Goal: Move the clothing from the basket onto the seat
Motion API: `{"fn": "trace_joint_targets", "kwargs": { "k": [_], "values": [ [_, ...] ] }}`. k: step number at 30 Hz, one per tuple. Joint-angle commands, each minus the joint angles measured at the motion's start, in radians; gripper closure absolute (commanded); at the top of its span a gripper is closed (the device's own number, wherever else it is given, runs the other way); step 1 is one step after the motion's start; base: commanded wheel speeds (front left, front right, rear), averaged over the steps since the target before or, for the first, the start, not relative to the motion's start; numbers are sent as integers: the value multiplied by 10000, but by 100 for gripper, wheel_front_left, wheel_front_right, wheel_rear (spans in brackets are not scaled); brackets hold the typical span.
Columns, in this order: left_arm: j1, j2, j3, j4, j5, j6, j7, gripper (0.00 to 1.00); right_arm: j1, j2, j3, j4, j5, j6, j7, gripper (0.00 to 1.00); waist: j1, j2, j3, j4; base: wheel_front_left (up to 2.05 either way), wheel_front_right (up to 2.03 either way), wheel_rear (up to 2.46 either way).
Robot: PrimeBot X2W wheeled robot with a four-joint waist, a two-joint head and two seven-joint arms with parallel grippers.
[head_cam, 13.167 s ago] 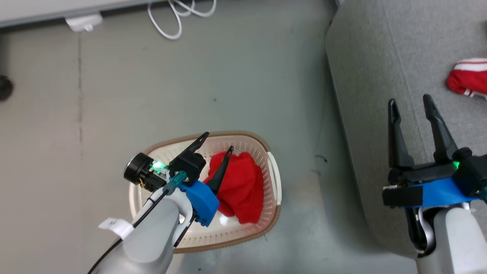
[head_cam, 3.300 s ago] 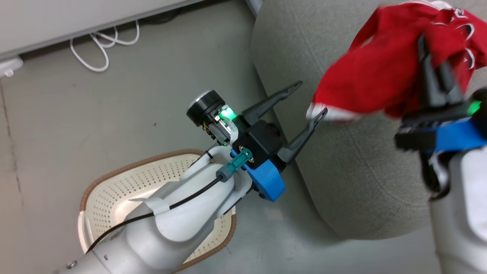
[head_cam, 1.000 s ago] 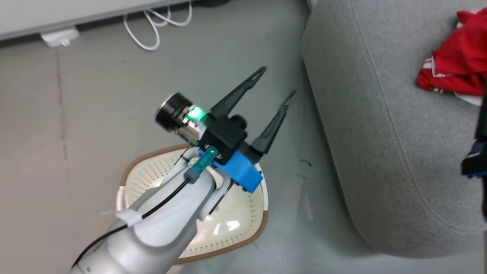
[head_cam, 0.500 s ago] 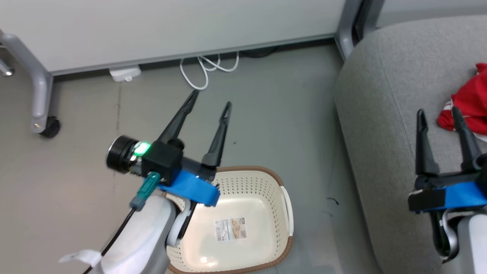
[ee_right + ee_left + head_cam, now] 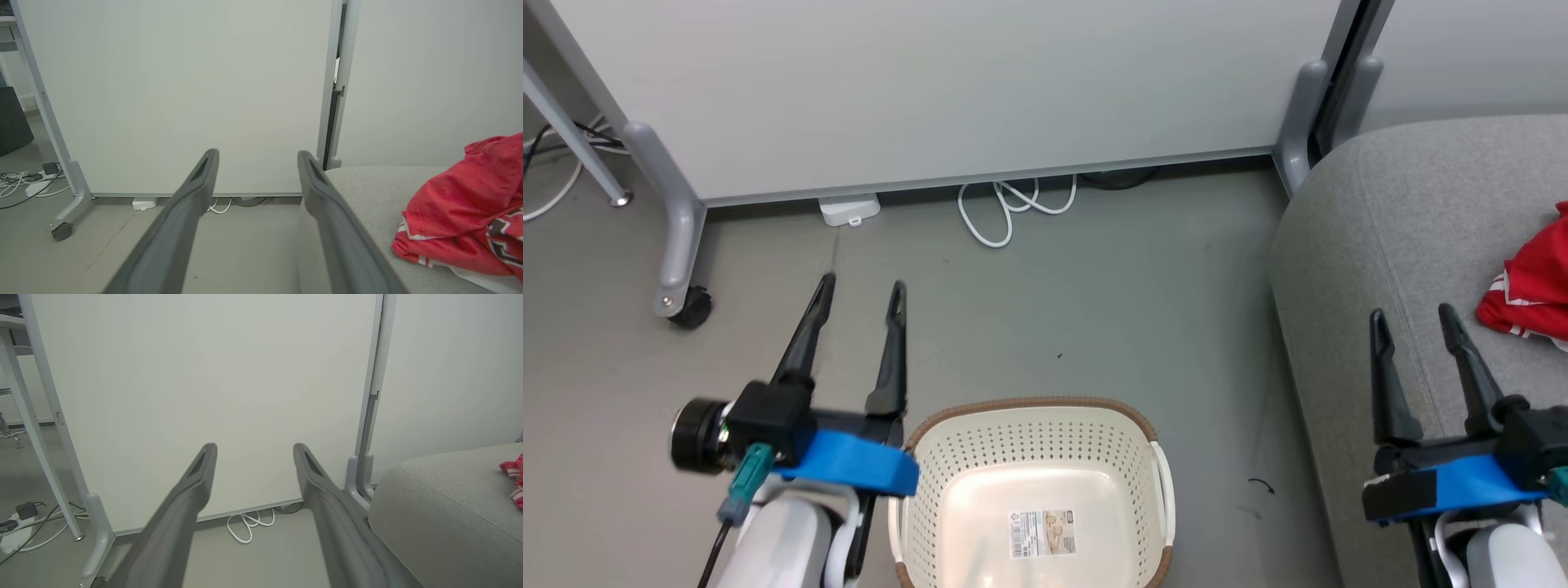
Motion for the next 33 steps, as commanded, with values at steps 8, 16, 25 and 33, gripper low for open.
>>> {"fn": "trace_joint_targets", "kwargs": {
  "k": [8,16,25,33],
  "values": [
    [1257,-293,1264,-49,455,-440,-47,0,664,121,-31,-32,-4,3,-33,0,2,0,-394,76,0,0,0],
    [1837,-607,1988,-131,736,-639,-45,0,923,178,-30,60,63,5,-33,0,2,0,-601,103,0,0,0],
    [1888,-818,2303,48,1093,-852,-46,0,964,207,-53,104,107,5,-33,0,2,0,-606,119,0,0,0],
    [1956,-869,2365,432,286,-828,296,100,799,211,-131,582,821,0,315,100,2,0,-627,106,0,0,0]
  ]
}}
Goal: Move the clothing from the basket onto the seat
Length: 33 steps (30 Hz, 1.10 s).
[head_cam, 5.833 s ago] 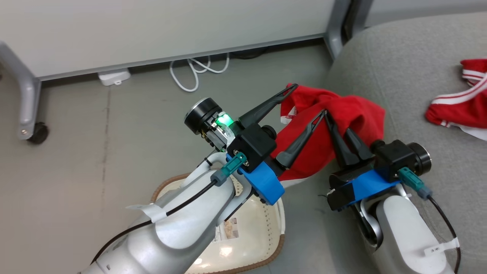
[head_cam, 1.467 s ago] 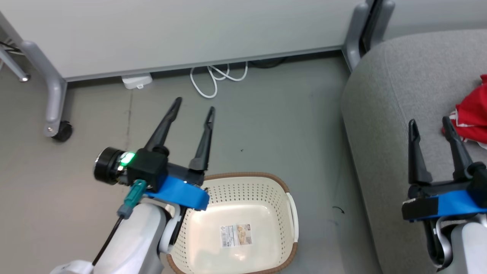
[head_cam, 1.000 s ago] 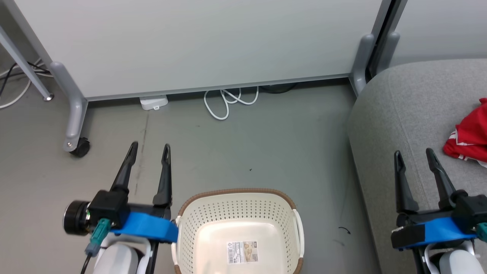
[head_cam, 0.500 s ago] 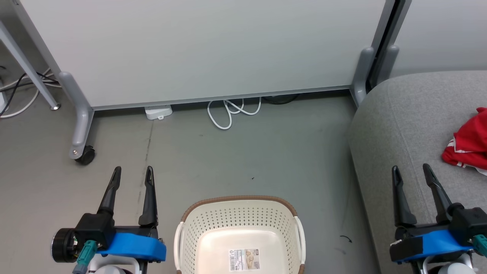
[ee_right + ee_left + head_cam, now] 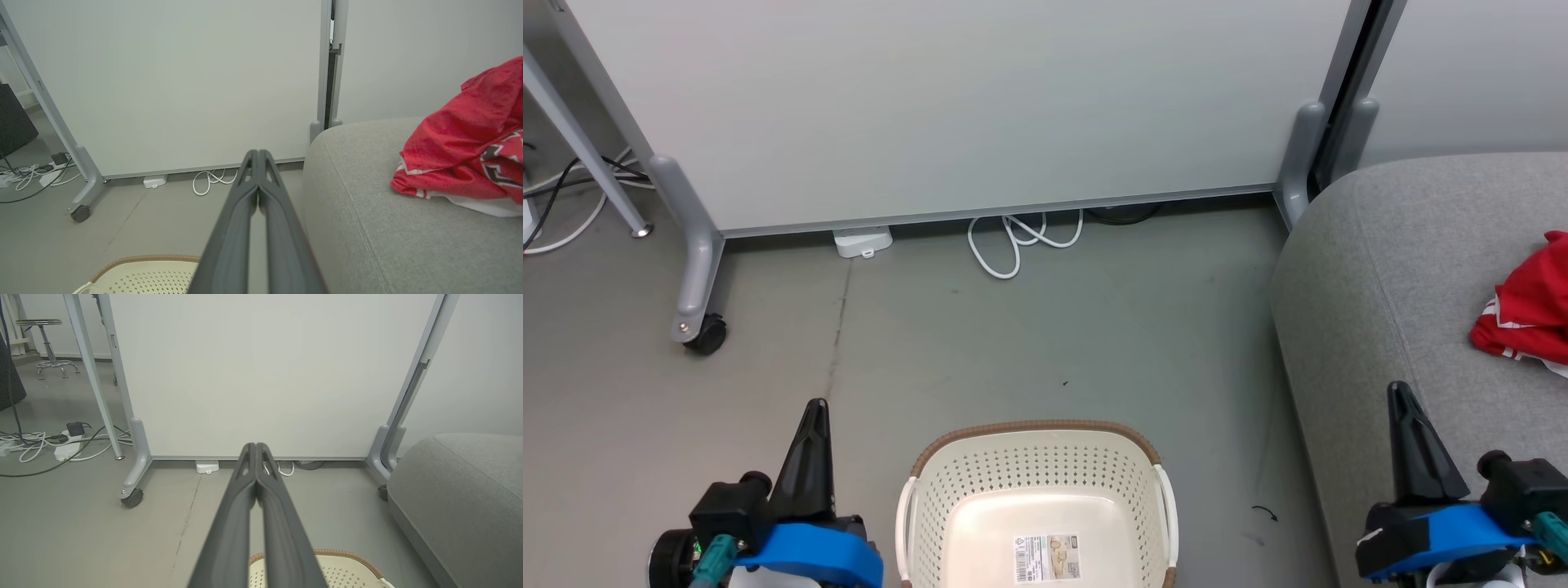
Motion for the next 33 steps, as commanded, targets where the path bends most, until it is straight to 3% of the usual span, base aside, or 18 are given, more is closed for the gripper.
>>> {"fn": "trace_joint_targets", "kwargs": {
  "k": [1,33],
  "values": [
    [-243,30,156,-135,-560,-46,130,100,-170,-36,-76,-90,594,0,151,100,0,0,-9,-7,0,0,0],
    [-422,-39,780,-282,-5839,-292,1399,100,-319,-46,33,-51,6122,2,1390,100,0,0,-141,-121,0,0,0]
  ]
}}
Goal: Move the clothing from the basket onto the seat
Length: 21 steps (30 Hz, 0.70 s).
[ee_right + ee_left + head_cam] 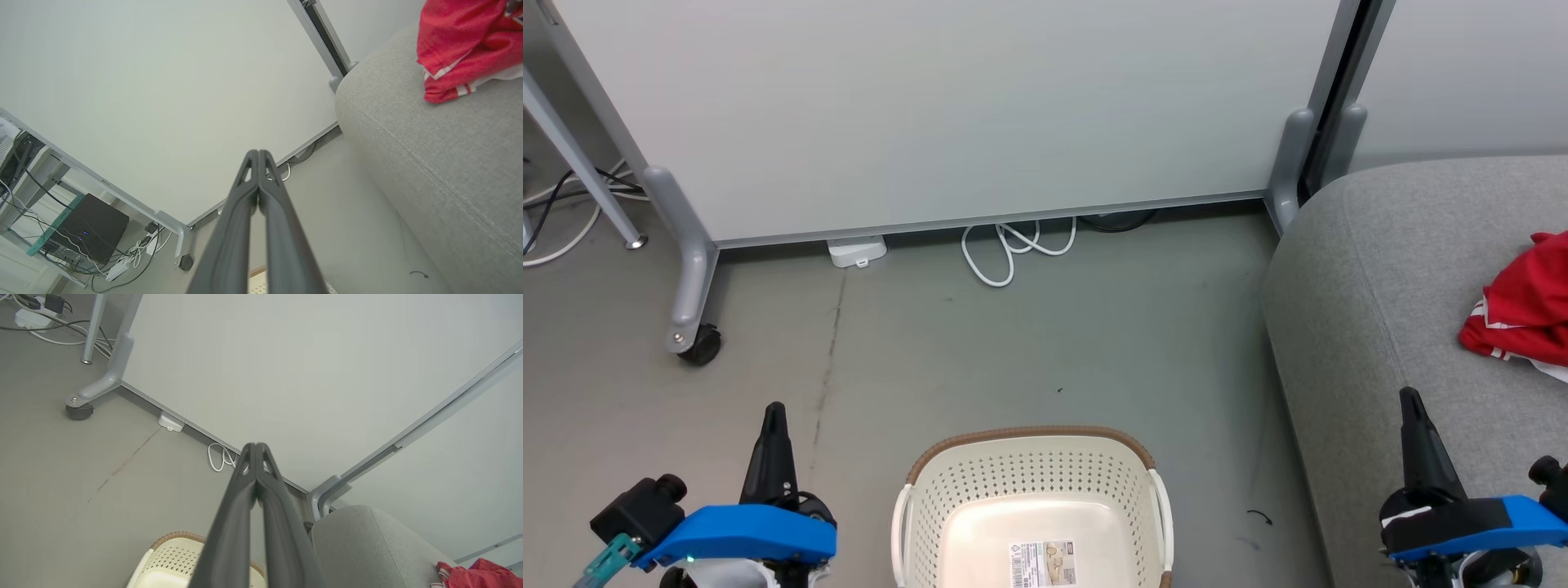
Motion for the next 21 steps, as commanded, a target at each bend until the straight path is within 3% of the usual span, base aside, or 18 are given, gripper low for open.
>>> {"fn": "trace_joint_targets", "kwargs": {
  "k": [1,21],
  "values": [
    [-285,24,102,-157,-319,-39,67,100,-271,-49,-3,-96,355,4,88,100,0,-1,-5,-4,0,0,0],
    [-393,-11,431,-192,-2855,-166,706,100,-381,-54,0,-17,3001,4,727,100,0,-1,-91,-77,0,0,0]
  ]
}}
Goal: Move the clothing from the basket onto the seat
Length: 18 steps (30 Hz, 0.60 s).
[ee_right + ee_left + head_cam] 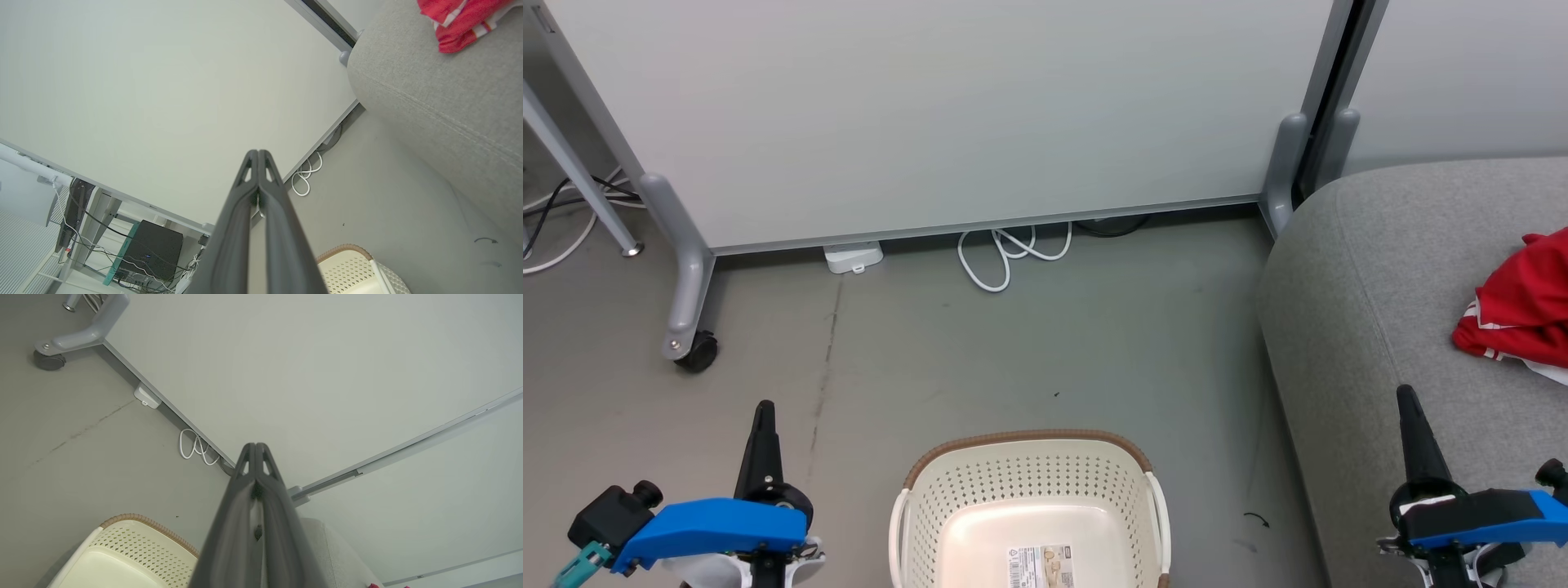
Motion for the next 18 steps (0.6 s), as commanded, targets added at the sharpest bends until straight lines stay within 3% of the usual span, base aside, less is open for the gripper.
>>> {"fn": "trace_joint_targets", "kwargs": {
  "k": [1,18],
  "values": [
    [-265,20,91,-131,-273,-68,70,100,-239,-51,-3,-68,298,4,68,100,0,0,-6,-5,0,0,0],
    [-324,-8,328,-151,-2064,-159,532,100,-318,-55,0,-9,2172,5,528,100,0,0,-78,-67,0,0,0]
  ]
}}
